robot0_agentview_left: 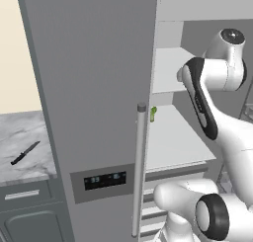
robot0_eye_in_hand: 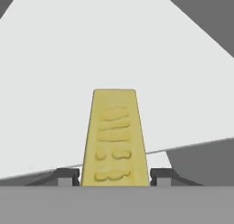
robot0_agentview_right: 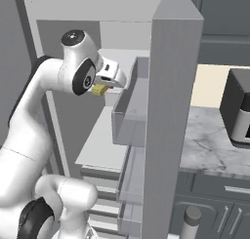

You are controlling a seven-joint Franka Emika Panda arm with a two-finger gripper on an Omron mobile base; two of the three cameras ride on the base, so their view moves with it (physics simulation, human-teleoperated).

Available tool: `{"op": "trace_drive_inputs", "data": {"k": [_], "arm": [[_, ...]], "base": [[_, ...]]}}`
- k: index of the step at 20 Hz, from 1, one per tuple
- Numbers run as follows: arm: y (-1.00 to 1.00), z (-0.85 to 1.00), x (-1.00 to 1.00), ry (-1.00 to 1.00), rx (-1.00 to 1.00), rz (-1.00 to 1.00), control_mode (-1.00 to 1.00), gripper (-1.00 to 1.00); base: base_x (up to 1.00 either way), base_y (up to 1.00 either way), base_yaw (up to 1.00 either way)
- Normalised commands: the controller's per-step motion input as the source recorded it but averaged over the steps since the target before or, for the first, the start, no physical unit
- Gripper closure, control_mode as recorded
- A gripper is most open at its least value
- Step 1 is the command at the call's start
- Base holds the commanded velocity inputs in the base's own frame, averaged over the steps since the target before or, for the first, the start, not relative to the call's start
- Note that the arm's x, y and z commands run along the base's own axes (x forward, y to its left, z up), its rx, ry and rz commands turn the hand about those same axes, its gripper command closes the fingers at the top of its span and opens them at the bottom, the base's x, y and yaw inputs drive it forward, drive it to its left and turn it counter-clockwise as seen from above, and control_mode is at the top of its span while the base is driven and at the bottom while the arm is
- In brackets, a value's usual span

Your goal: Retrieve the butter from the fridge and place it on a plate on the dining table. Then retrieve the butter knife by the fridge and place it near the plate.

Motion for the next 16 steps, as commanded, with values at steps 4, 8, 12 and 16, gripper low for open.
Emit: {"op": "trace_drive_inputs", "data": {"k": [4, 8, 12, 16], "arm": [[0.22, 0.0, -1.0, 0.0, 0.0, -0.01, -1.0, 1.0], [0.36, 0.0, -1.0, 0.0, 0.0, -0.02, -1.0, 1.0], [0.46, -0.06, -1.0, 0.0, 0.0, -0.01, -1.0, 1.0], [0.17, -0.36, -0.75, 0.02, 0.0, 0.0, -1.0, 1.0]], "base": [[0.0, 0.0, 0.0], [0.0, 0.0, 0.0], [0.0, 0.0, 0.0], [0.0, 0.0, 0.0]]}}
